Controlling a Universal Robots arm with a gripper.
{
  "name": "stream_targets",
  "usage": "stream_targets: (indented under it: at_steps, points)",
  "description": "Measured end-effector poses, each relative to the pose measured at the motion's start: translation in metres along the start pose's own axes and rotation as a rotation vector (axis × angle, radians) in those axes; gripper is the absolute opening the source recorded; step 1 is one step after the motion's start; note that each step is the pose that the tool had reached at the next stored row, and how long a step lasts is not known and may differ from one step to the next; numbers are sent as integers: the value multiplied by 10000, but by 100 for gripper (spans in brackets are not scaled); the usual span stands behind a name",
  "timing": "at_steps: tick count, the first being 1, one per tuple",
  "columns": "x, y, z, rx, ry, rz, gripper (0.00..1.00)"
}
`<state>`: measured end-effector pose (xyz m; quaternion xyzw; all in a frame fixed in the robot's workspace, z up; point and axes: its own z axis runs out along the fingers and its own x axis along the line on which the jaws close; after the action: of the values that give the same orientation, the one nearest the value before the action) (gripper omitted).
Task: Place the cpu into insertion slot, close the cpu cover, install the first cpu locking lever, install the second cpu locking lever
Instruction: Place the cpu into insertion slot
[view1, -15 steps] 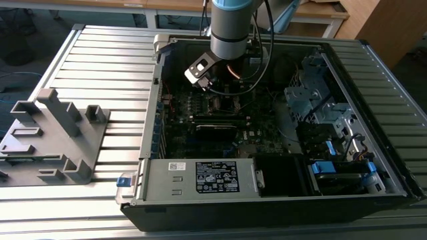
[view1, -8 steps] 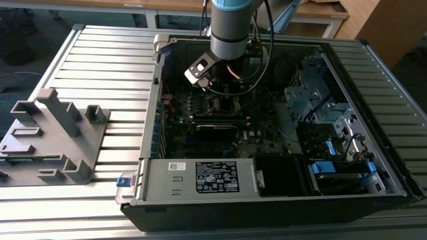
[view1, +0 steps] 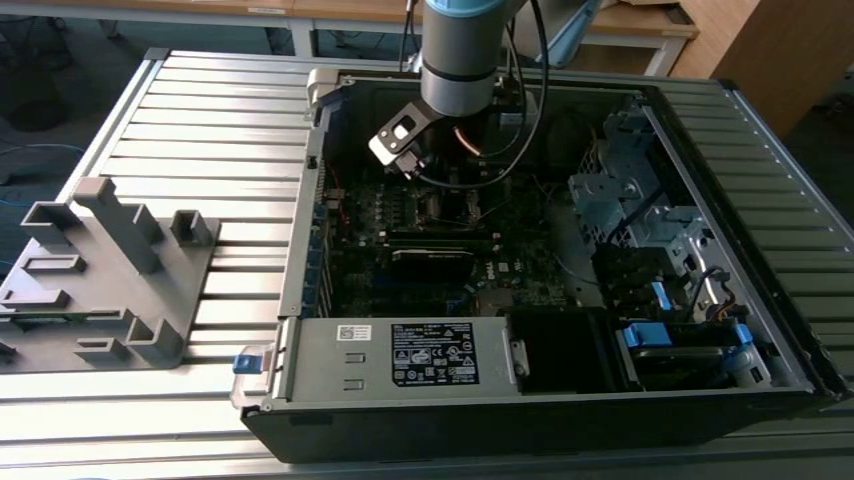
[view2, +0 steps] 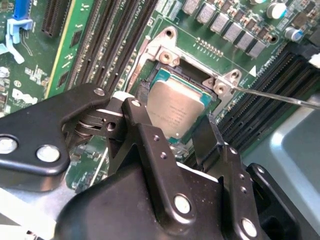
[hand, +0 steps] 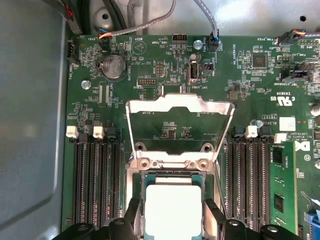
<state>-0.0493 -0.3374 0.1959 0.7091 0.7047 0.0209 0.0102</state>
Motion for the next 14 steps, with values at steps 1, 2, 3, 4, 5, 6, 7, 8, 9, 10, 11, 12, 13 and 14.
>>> stream_targets:
  at_steps: [1,2,3,4,5,6,7,8,9,10,11,12,13,14]
  points:
    - [0,1,-18,-1,2,0,61]
    - [1,2,-38,-1,2,0,61]
    - [1,3,-60,0,0,0,61]
    - [1,4,-82,-1,1,0,61]
    - [2,5,-104,-1,0,0,61]
    - [2,5,-123,0,-1,0,61]
    - [2,6,-132,0,-2,0,61]
    - [3,6,-133,-2,-4,-1,61]
    - [2,7,-133,-2,-7,-2,61]
    - [2,6,-138,0,-11,-2,61]
    - [2,7,-151,1,-13,-1,61]
    - [3,8,-168,-1,-11,-1,61]
    - [3,8,-187,-1,-11,-1,61]
    - [3,9,-204,-1,-11,-1,61]
